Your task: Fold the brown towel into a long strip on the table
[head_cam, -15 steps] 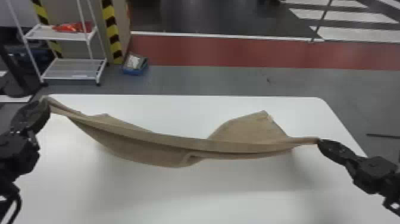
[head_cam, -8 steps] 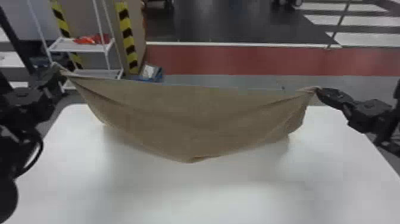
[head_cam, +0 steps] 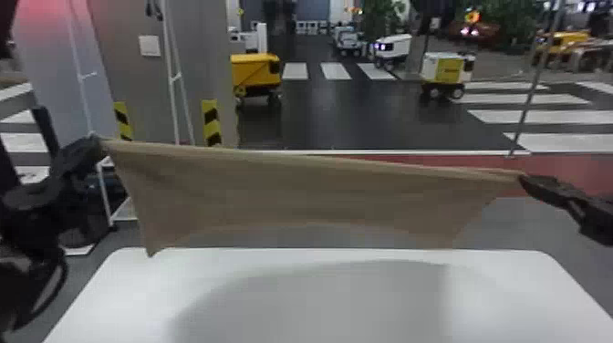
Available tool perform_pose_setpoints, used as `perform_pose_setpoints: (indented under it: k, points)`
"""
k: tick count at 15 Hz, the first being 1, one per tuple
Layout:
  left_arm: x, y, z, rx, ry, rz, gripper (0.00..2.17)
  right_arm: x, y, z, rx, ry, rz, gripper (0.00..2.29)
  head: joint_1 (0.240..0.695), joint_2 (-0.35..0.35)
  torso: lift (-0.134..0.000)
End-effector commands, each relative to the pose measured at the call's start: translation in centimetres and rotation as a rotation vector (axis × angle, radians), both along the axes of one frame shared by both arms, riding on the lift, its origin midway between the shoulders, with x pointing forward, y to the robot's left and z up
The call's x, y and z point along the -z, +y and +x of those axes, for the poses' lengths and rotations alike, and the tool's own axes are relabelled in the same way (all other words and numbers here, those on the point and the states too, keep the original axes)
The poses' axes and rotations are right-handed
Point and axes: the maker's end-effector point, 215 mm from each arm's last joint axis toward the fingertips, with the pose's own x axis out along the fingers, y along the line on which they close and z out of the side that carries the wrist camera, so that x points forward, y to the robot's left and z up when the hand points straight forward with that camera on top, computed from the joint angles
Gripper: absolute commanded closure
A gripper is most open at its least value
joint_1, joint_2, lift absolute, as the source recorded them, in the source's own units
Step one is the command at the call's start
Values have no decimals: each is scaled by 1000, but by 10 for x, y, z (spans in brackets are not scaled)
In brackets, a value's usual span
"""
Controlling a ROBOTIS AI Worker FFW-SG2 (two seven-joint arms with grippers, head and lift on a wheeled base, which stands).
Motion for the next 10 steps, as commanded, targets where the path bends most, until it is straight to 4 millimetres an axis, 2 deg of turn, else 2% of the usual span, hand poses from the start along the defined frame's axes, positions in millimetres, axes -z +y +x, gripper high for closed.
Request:
perform_pose_setpoints:
  k: [1, 2, 3, 5, 6, 7, 8, 10]
  points:
    - [46, -22, -47, 30, 68, 1, 1713, 59, -15, -47, -32, 93, 28, 1413, 402, -14, -110]
    - [74, -33, -63, 45, 116, -3, 1713, 80, -21, -69, -41, 126, 29, 1413, 430, -24, -110]
    - [104, -44, -84, 51, 169, 10, 1713, 103, -19, -93, -68, 162, 27, 1413, 503, -47, -110]
    - [158, -55, -111, 46, 268, 21, 1713, 141, -29, -138, -100, 219, -3, 1413, 590, -73, -110]
    - [175, -57, -118, 42, 304, 30, 1713, 150, -35, -155, -109, 237, 2, 1413, 666, -94, -110]
    - [201, -60, -125, 37, 374, 68, 1713, 153, -42, -171, -119, 249, 20, 1413, 695, -105, -110]
    - [225, -60, -135, 17, 448, 106, 1713, 151, -45, -188, -136, 256, 43, 1413, 695, -118, -110]
    - [252, -64, -151, 18, 560, 133, 1713, 140, -54, -222, -153, 286, 72, 1413, 695, -137, -110]
